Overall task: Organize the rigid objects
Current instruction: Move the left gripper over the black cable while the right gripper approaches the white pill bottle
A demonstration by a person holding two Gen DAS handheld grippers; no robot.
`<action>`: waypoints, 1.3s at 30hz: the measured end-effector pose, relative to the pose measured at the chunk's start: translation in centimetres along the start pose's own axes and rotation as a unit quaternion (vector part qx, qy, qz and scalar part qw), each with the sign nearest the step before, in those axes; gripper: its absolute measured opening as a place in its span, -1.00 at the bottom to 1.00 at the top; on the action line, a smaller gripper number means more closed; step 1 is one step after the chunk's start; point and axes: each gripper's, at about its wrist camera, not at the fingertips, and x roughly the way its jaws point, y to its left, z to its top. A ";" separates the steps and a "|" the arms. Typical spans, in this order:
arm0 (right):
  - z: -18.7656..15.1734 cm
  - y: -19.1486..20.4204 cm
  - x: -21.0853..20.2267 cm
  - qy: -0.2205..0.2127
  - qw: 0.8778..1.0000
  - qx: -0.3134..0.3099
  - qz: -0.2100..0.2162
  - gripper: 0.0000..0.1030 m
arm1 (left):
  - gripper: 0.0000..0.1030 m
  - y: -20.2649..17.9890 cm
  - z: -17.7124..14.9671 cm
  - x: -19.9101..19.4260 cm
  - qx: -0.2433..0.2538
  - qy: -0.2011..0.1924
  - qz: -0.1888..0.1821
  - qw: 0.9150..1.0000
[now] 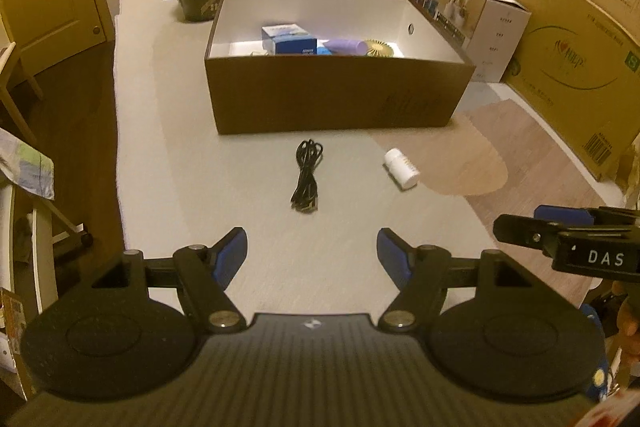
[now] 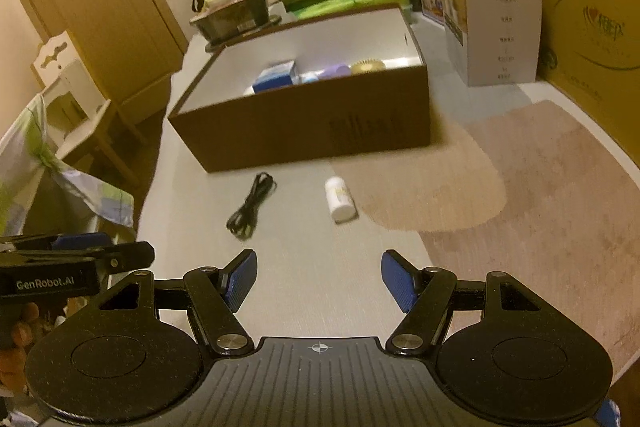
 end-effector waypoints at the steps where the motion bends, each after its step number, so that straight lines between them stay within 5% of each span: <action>1: -0.2 0.0 0.0 0.002 1.000 -0.002 -0.001 0.34 | 0.35 0.0 -0.2 0.1 0.001 0.002 0.001 1.000; 17: -1.9 0.0 1.7 0.036 0.999 -0.010 -0.008 0.34 | 0.35 -0.5 -1.2 1.8 0.009 0.028 0.010 1.000; 39: -0.1 -0.4 6.2 0.053 0.998 -0.014 -0.023 0.34 | 0.34 -0.3 0.8 7.0 0.020 0.030 0.009 0.999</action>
